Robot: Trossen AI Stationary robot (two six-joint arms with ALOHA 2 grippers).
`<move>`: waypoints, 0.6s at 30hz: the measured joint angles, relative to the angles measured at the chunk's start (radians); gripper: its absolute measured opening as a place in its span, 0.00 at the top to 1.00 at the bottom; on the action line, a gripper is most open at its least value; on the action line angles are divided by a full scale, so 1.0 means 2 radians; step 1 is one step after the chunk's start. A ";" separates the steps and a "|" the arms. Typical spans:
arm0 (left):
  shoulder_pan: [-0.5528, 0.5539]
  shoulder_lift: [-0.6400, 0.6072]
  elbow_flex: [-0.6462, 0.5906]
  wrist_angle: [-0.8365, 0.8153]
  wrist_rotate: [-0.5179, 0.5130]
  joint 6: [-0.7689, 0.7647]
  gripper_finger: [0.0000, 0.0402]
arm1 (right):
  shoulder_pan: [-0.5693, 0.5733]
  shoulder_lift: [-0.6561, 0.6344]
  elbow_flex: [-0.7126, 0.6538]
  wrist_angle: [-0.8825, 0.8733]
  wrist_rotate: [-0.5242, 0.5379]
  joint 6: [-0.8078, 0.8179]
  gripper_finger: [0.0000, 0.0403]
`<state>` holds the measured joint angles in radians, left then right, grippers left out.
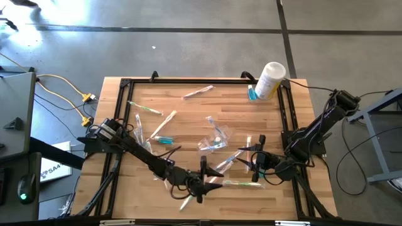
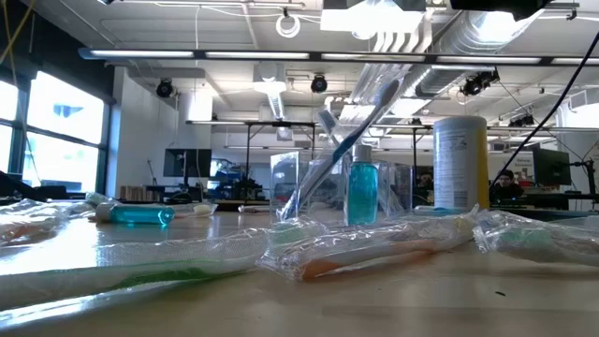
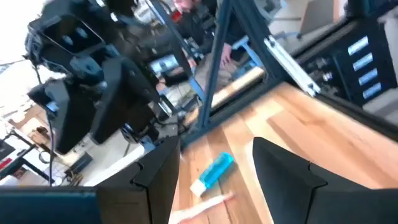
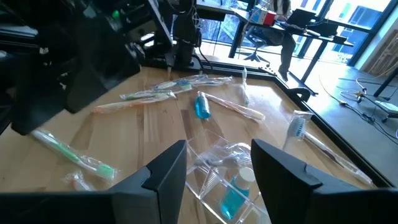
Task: Pick & Place toothbrushing station
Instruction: Put the blue mouthwash into the transparent organizer
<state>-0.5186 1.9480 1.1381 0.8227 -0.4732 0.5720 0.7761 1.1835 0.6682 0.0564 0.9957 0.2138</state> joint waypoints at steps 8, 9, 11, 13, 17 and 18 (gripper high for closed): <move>0.000 0.000 0.000 -0.006 -0.001 0.000 0.51 | 0.000 0.000 0.000 0.000 -0.001 0.000 0.58; 0.000 0.000 0.000 -0.007 -0.001 0.000 0.51 | 0.000 0.000 0.000 0.000 -0.001 0.000 0.58; 0.000 0.000 0.000 -0.007 -0.001 0.000 0.51 | 0.000 0.000 0.000 0.000 -0.001 0.000 0.58; 0.000 0.000 0.000 -0.006 -0.001 0.000 0.51 | 0.000 0.000 0.000 0.000 -0.001 0.000 0.58; 0.000 0.000 0.000 -0.006 -0.001 0.000 0.51 | 0.000 0.000 0.000 0.000 -0.001 0.000 0.58; 0.000 0.000 0.000 -0.007 -0.001 0.000 0.51 | 0.000 0.000 0.000 0.000 -0.001 0.000 0.58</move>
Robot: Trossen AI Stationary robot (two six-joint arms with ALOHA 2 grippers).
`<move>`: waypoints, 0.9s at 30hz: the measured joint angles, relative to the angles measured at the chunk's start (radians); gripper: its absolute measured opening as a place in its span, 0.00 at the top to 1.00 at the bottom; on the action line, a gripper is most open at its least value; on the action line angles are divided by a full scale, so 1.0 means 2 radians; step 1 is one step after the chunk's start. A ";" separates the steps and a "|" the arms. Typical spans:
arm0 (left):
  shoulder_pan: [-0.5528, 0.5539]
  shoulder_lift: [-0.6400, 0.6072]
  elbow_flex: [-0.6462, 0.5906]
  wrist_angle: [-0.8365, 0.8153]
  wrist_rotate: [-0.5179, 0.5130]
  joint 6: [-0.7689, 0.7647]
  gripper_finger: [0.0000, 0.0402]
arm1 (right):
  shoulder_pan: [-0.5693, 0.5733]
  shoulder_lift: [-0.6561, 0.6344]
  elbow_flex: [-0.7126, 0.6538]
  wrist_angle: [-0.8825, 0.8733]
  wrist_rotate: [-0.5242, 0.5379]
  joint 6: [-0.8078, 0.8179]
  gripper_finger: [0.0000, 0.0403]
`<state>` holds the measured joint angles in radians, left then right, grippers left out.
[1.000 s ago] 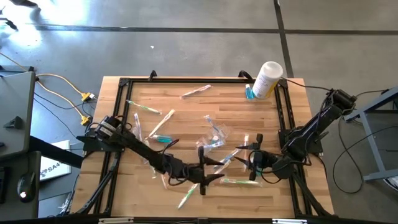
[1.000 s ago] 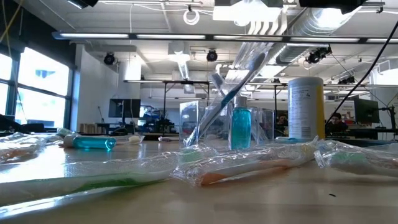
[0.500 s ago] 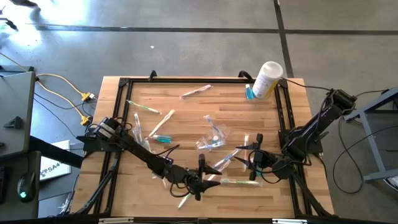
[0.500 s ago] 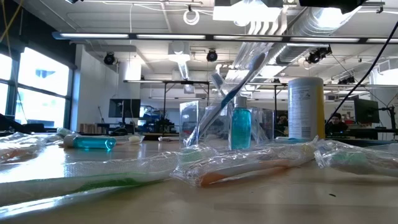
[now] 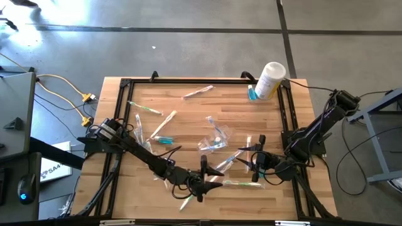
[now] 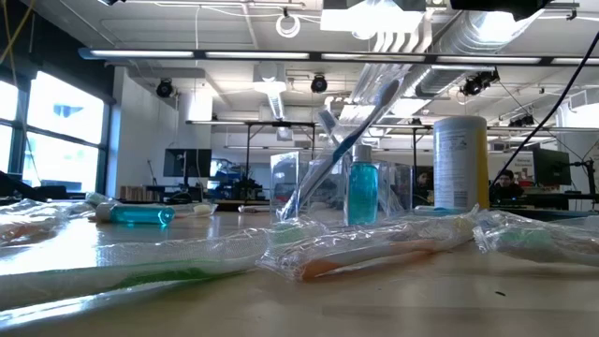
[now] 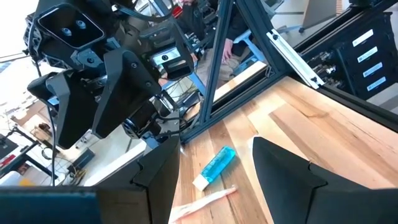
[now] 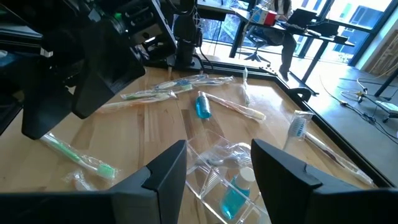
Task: Pick & Place toothbrushing station
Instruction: Put the blue mouthwash into the transparent organizer
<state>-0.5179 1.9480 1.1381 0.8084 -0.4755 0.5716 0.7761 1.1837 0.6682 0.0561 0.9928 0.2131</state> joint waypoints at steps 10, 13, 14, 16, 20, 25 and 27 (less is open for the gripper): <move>0.000 0.000 0.000 0.001 0.008 -0.004 0.51 | 0.000 0.000 0.000 0.000 -0.001 0.000 0.58; 0.000 0.000 0.000 -0.006 0.040 -0.013 0.51 | 0.000 0.000 0.000 0.000 -0.002 0.000 0.58; 0.000 0.000 0.000 -0.011 0.046 -0.015 0.51 | 0.000 0.000 0.000 0.000 -0.002 0.000 0.58; 0.000 0.000 0.000 -0.015 0.051 -0.015 0.51 | 0.000 0.000 0.000 0.000 -0.002 0.000 0.58; 0.000 0.000 0.000 0.007 0.041 -0.066 0.51 | 0.000 0.000 0.000 0.000 -0.002 0.000 0.58; 0.000 -0.012 -0.001 -0.020 -0.036 -0.220 0.51 | 0.000 0.000 0.000 0.000 -0.002 0.000 0.58; 0.000 -0.030 0.000 -0.069 -0.039 -0.234 0.51 | 0.000 0.000 0.000 -0.002 -0.003 0.000 0.58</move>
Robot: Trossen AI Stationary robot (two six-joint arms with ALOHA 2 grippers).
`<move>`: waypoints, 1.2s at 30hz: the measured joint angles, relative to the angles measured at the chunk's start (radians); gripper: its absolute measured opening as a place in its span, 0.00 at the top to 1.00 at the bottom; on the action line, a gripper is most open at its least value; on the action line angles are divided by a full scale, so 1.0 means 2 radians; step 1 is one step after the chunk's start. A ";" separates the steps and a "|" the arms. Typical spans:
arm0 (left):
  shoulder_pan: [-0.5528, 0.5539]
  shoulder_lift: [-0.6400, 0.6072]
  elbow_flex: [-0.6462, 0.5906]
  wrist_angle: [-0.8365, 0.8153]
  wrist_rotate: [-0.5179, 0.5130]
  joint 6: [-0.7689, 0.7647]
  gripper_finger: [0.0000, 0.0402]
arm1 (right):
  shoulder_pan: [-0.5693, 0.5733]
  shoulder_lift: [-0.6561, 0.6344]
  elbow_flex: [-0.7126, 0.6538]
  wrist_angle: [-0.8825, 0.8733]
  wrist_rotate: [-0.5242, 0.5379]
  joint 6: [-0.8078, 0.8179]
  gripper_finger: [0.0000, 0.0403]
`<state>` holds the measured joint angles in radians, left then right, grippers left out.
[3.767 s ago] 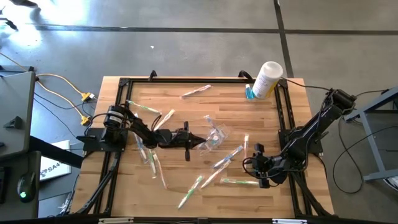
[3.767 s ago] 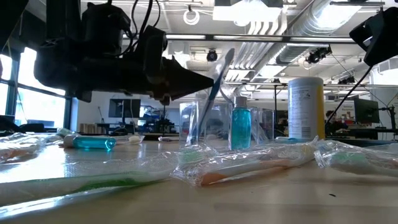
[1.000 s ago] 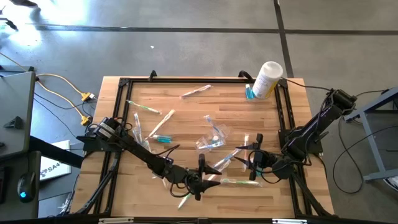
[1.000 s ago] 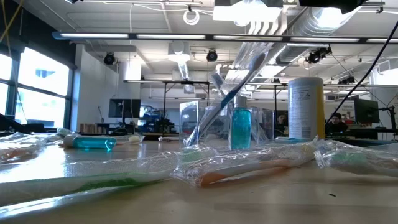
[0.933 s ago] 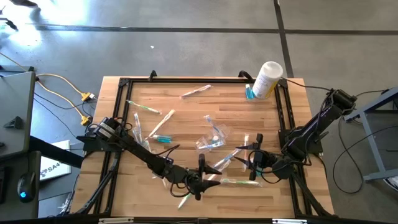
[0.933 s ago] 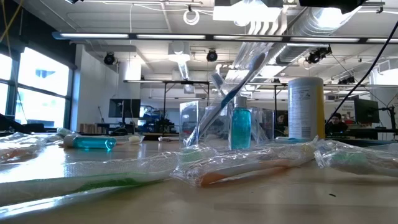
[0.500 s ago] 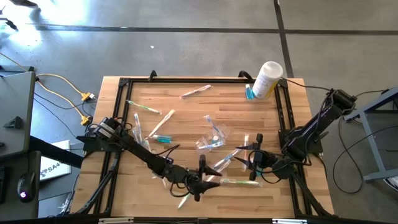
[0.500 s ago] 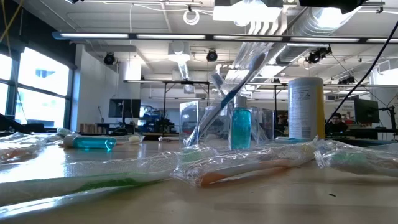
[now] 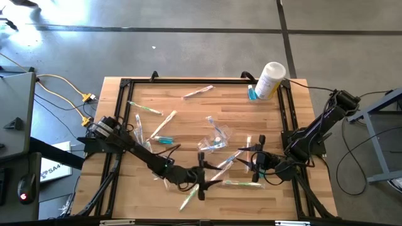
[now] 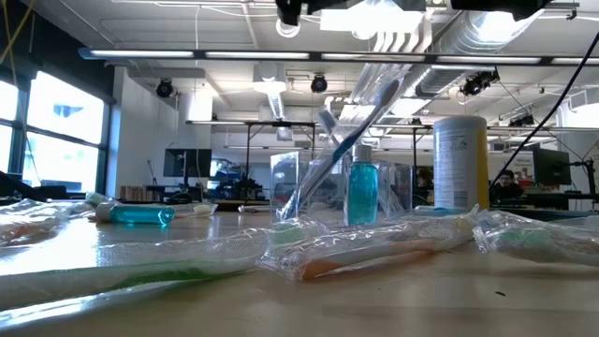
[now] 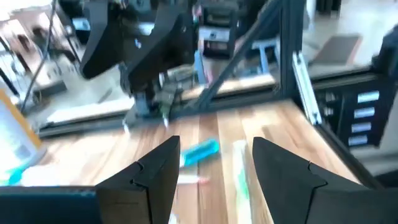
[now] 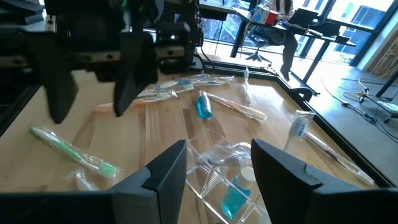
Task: Pick & Place toothbrushing station
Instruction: Put the blue mouthwash into the transparent organizer
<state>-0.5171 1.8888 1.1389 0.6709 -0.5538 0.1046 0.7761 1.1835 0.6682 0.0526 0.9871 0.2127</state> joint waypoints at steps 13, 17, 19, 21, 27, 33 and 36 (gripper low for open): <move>-0.003 -0.118 0.113 -0.589 -0.020 -0.306 0.51 | 0.000 0.000 0.000 -0.019 -0.014 0.006 0.58; 0.000 -0.119 0.153 -0.758 -0.030 -0.421 0.51 | 0.000 0.000 0.000 -0.024 -0.015 0.013 0.58; 0.003 -0.119 0.151 -0.831 -0.030 -0.479 0.51 | 0.000 0.000 0.000 -0.024 -0.015 0.013 0.58; 0.007 -0.117 0.150 -0.876 -0.031 -0.513 0.51 | 0.000 0.000 0.000 -0.023 -0.015 0.013 0.58; 0.021 -0.117 0.147 -0.898 -0.033 -0.525 0.51 | 0.000 0.000 0.000 -0.024 -0.015 0.013 0.58; 0.050 -0.117 0.127 -0.898 0.010 -0.522 0.51 | 0.000 0.000 0.000 -0.024 -0.015 0.013 0.58; 0.070 -0.117 0.105 -0.903 0.081 -0.477 0.51 | 0.000 0.000 0.000 -0.024 -0.022 0.013 0.58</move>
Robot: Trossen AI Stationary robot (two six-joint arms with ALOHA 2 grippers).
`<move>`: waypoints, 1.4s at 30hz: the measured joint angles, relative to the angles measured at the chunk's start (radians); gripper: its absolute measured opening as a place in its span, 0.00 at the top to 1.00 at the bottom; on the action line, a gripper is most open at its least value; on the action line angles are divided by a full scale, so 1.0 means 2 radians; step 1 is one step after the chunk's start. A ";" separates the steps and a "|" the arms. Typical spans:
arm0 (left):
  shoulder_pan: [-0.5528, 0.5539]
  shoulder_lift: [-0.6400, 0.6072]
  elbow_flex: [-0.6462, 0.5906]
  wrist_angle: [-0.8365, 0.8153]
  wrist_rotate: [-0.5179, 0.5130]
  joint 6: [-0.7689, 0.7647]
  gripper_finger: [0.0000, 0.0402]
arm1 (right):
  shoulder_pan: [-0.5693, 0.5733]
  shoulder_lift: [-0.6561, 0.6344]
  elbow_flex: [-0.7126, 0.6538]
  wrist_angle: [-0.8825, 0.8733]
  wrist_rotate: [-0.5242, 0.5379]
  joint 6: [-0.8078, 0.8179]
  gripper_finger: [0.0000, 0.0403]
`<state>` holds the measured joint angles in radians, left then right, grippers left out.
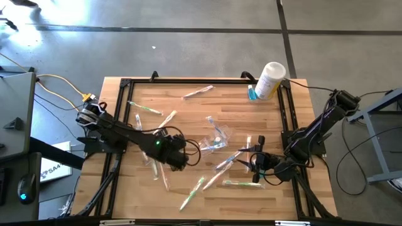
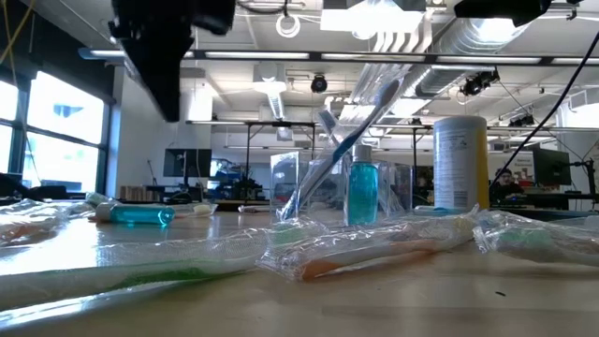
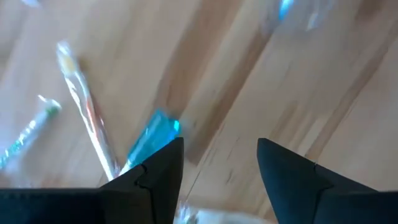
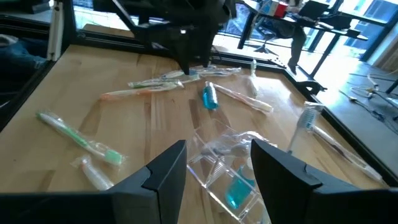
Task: Pick & Place toothbrushing station
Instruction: Put the blue mouthwash into the transparent organizer
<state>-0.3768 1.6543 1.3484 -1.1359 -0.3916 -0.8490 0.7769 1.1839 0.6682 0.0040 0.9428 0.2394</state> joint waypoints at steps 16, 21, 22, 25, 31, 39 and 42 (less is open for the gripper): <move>0.126 0.000 -0.073 0.006 0.085 0.255 0.51 | 0.000 0.000 0.000 0.000 -0.005 0.000 0.58; 0.134 0.000 -0.105 0.025 0.101 0.286 0.51 | 0.000 0.000 0.000 -0.001 -0.006 0.000 0.58; 0.134 0.000 -0.113 0.032 0.106 0.292 0.51 | 0.000 0.000 0.000 -0.002 -0.008 0.000 0.58; 0.132 0.001 -0.133 0.057 0.113 0.307 0.51 | 0.000 0.000 0.000 -0.003 -0.016 0.002 0.58; 0.133 0.001 -0.155 0.086 0.103 0.319 0.51 | 0.000 0.000 0.000 -0.003 -0.016 0.002 0.58; 0.133 0.001 -0.155 0.092 0.089 0.319 0.51 | 0.000 0.000 0.000 -0.003 -0.015 0.001 0.58; 0.133 0.001 -0.155 0.108 0.082 0.321 0.51 | 0.000 0.000 0.000 -0.004 -0.015 0.002 0.58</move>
<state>-0.1104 1.6554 1.0374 -0.9207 -0.2282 -0.2062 0.7761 1.1839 0.6682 -0.0033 0.9119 0.2424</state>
